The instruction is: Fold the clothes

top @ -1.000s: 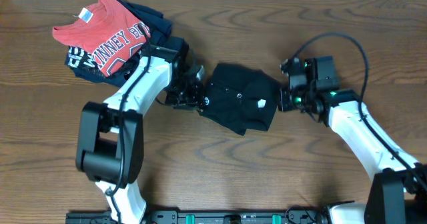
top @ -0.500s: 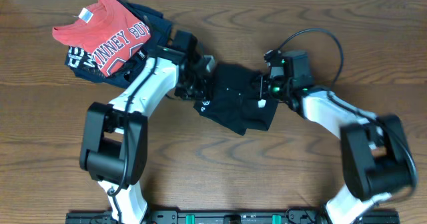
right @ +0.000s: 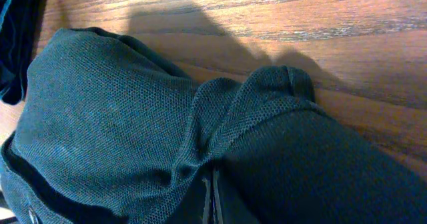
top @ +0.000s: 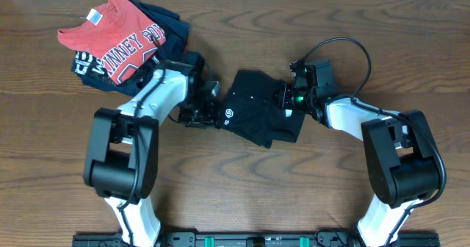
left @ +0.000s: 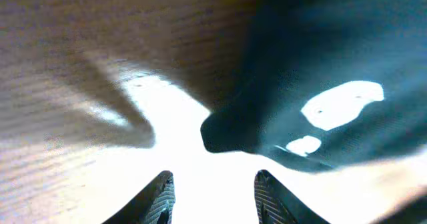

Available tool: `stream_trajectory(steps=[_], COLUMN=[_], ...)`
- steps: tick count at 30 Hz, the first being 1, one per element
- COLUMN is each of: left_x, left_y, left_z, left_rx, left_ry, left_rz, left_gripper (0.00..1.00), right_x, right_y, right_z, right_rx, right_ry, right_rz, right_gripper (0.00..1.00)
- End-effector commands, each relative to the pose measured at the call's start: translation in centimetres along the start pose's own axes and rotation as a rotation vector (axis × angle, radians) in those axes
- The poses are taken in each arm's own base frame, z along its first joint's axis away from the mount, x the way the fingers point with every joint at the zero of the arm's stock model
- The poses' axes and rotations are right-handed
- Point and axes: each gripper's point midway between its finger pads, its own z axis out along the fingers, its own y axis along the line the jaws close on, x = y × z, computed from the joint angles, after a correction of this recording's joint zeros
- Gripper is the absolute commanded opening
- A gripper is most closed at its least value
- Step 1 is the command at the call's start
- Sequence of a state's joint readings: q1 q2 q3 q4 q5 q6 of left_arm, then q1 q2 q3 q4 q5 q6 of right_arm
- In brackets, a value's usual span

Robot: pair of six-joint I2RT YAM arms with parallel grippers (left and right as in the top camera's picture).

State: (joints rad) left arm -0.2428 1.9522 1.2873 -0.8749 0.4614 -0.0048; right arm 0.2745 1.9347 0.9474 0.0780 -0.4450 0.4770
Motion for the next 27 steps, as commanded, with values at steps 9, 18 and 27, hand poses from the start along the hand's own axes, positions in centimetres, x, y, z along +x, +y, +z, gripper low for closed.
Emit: stream_trajectory(steps=[9,18,27], left_x=[-1.6,-2.7,-1.3], left_y=[-5.2,-3.1,1.1], left_z=[-3.4,-0.9,0.5], left_rx=[0.255,-0.055,-0.309], left_ry=[-0.093,-0.166,-0.158], left_rz=[-0.033,-0.047,-0.042], left_gripper=[0.45,0.06,0.06], right_x=[-4.2,-4.7,-0.6], right_y=[6.9,4.1,-1.4], right_z=[-6.4,-2.3,-0.1], right_rx=[-0.115,-0.016,0.098], right_ry=[-0.182,-0.231,-0.054], right_rz=[-0.304,-0.177,-0.048], right_gripper=[0.08,0.08,0.01])
